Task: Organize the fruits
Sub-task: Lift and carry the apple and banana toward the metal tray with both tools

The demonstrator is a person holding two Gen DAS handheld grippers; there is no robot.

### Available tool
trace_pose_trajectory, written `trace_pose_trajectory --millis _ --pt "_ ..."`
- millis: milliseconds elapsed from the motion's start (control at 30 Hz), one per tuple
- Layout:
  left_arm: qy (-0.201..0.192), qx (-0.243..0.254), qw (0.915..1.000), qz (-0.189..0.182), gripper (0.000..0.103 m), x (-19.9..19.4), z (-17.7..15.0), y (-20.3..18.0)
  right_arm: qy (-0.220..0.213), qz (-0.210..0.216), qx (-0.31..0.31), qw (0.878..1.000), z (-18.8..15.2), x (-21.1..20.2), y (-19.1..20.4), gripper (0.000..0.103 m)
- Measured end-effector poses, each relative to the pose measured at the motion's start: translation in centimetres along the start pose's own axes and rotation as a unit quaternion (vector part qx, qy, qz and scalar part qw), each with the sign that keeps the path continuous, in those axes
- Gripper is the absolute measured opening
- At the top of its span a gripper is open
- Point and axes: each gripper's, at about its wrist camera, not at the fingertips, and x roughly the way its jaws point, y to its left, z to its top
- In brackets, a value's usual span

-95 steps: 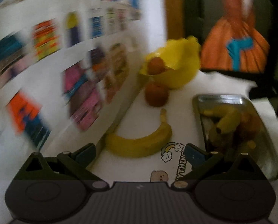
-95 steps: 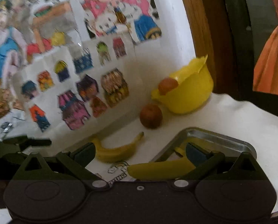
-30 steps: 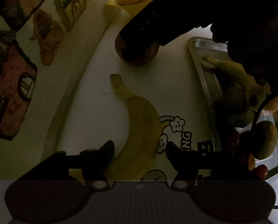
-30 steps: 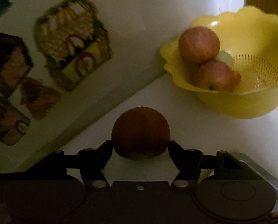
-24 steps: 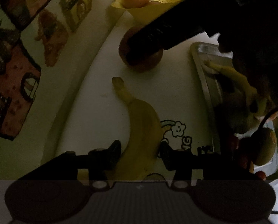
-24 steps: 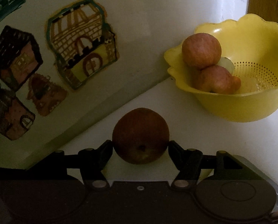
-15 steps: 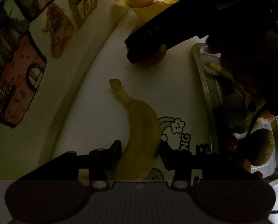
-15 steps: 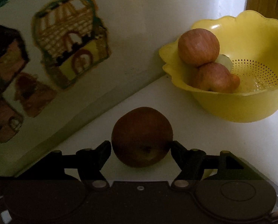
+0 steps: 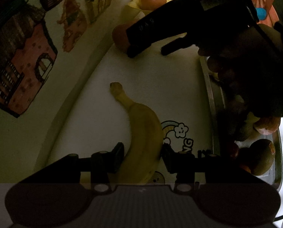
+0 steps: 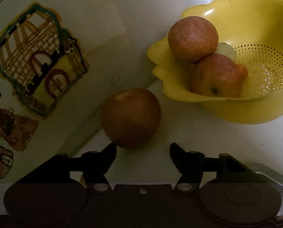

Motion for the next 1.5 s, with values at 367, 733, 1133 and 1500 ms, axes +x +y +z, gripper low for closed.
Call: trace_pose_trajectory --millis 367,733,1133,1500 --pt "0.009 -0.052 0.9985 -0.012 0.046 -2.2 -1.3 1.8 -0.007 -0.030 -0.010 0.999 1.1 1.2 3.0 0.090" --pt "-0.004 -0.070 0.9974 -0.017 0.045 -3.1 -1.8 2.3 -0.040 -0.063 -0.020 0.997 0.3 1.3 3.9 0.071" --pt "-0.019 -0.101 0.9934 -0.050 0.043 -3.0 -2.3 1.9 -0.019 0.017 0.004 1.000 -3.5 -5.5 3.3 0.070" --pt "-0.017 -0.138 0.9835 -0.116 0.041 -3.6 -2.9 1.7 -0.071 0.022 0.047 0.996 -8.0 -16.1 -1.0 0.070"
